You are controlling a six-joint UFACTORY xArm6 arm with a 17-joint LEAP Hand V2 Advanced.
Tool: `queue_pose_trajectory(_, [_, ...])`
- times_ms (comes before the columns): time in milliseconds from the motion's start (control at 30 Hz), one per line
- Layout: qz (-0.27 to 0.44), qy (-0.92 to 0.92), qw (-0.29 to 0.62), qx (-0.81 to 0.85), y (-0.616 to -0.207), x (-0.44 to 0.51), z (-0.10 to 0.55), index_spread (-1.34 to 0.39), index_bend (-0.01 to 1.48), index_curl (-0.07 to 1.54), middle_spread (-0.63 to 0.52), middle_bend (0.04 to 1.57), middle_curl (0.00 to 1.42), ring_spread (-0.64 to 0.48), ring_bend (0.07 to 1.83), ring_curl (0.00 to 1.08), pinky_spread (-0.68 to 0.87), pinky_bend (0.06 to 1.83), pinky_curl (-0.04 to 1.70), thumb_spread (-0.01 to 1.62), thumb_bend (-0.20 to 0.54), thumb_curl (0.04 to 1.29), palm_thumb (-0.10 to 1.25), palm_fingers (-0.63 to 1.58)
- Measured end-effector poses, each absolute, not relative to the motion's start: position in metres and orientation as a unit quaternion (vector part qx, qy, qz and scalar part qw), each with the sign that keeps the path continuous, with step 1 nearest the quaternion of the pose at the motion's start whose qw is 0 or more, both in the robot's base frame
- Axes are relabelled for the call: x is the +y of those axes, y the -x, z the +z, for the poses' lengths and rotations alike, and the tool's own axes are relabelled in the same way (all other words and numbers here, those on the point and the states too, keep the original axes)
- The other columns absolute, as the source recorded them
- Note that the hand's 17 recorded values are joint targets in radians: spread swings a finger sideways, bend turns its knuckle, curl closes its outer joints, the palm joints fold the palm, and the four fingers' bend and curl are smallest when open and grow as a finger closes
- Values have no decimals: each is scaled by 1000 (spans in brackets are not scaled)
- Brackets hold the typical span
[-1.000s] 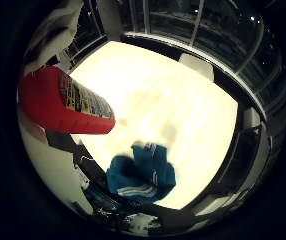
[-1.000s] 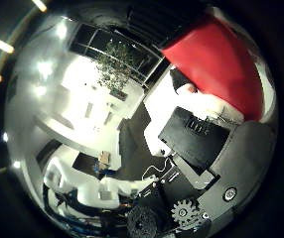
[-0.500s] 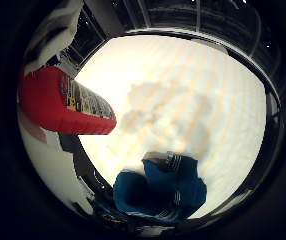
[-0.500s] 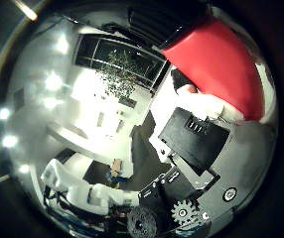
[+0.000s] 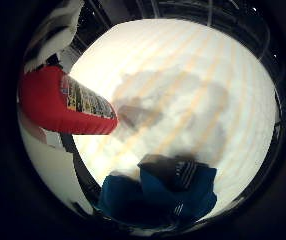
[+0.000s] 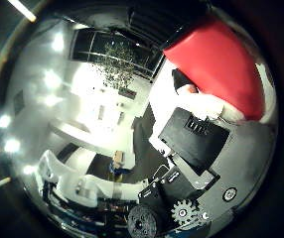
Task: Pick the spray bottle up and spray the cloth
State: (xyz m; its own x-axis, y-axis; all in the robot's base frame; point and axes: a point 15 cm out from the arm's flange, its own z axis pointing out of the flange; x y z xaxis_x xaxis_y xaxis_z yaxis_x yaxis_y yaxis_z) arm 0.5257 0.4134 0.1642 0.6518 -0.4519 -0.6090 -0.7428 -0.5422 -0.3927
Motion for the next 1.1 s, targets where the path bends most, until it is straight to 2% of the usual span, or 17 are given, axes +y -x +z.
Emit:
queue_pose_trajectory(500, [235, 853, 313, 345, -520, 425, 142, -229, 1093, 795, -99, 1379, 665, -178, 1443, 660, -154, 1031, 1368, 671, -33, 909, 971, 1137])
queue_pose_trajectory(667, [233, 854, 314, 342, -520, 424, 147, -265, 888, 761, -93, 1270, 623, -173, 1354, 604, -211, 996, 1187, 665, -42, 834, 888, 1097])
queue_pose_trajectory(767, [228, 856, 315, 342, -523, 422, 151, -306, 652, 737, -104, 1140, 589, -166, 1309, 571, -293, 974, 1045, 648, -41, 790, 845, 1012])
queue_pose_trajectory(800, [229, 855, 315, 342, -523, 420, 152, -321, 544, 728, -119, 1045, 570, -169, 1289, 562, -343, 999, 1004, 671, -41, 769, 831, 873])
queue_pose_trajectory(867, [228, 856, 314, 341, -523, 420, 153, -353, 387, 686, -131, 933, 545, -181, 1256, 536, -403, 1030, 938, 753, -33, 727, 820, 766])
queue_pose_trajectory(933, [226, 860, 309, 338, -523, 418, 153, -384, 350, 669, -127, 820, 519, -187, 1156, 510, -381, 961, 913, 874, -28, 672, 807, 477])
queue_pose_trajectory(967, [226, 862, 306, 337, -522, 416, 152, -400, 358, 655, -117, 781, 503, -185, 1118, 489, -343, 908, 895, 917, -31, 644, 791, 413])
queue_pose_trajectory(1000, [227, 864, 301, 335, -520, 415, 151, -409, 394, 649, -107, 727, 483, -168, 1041, 463, -253, 808, 878, 959, -32, 614, 774, 256])
queue_pose_trajectory(1067, [233, 868, 291, 328, -514, 415, 148, -395, 386, 611, -66, 654, 448, -100, 883, 406, -56, 725, 837, 993, -35, 562, 738, 95])
queue_pose_trajectory(1100, [235, 869, 288, 326, -510, 417, 148, -375, 316, 569, -56, 712, 455, -39, 774, 364, 68, 648, 791, 1005, -37, 533, 714, 25])
